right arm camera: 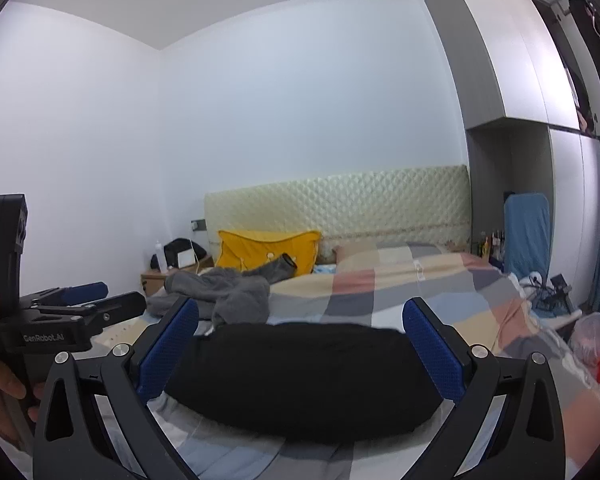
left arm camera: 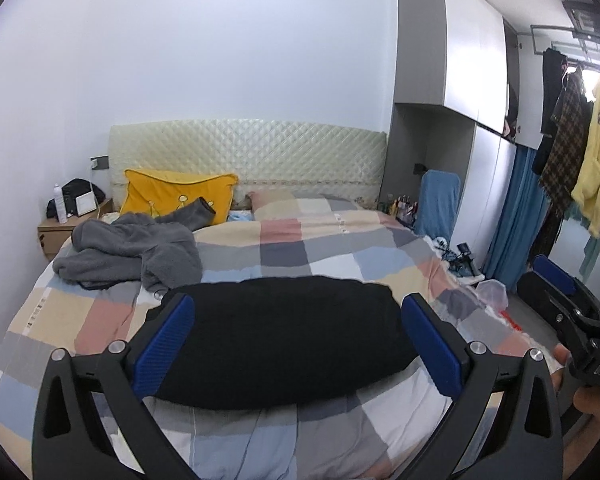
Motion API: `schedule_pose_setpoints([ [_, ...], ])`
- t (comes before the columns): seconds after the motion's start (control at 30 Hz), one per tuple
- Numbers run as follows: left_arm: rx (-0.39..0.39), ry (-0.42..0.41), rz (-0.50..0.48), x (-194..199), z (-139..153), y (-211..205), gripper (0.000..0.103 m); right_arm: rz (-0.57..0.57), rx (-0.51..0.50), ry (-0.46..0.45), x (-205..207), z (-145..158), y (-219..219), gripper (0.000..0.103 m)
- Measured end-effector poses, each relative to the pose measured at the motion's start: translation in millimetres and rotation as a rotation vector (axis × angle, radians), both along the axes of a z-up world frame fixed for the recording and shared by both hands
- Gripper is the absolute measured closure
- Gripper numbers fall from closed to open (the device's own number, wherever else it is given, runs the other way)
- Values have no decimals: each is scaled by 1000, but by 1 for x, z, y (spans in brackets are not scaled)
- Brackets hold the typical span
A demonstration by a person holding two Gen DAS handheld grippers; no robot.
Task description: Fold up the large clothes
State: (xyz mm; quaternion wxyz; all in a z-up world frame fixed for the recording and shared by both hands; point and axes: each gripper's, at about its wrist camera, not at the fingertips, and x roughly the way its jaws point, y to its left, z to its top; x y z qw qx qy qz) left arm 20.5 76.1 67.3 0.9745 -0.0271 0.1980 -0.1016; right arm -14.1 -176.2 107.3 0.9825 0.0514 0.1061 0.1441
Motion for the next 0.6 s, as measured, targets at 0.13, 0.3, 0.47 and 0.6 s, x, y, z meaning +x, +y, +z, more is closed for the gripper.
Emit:
schedule_pose_setpoints([
  [0.13, -12, 39, -2, -4, -20, 0, 0, -2, -1, 42, -5, -22, 6, 0],
  [0.3, -14, 82, 18, -4, -43, 0, 0, -12, -20, 73, -9, -42, 13, 0],
  [0.47, -15, 122, 45, -5, -63, 3, 0, -26, -24, 103, -12, -61, 14, 0],
  [0.6, -14, 150, 76, -4, -75, 8, 0, -35, -28, 149, -5, -76, 14, 0],
])
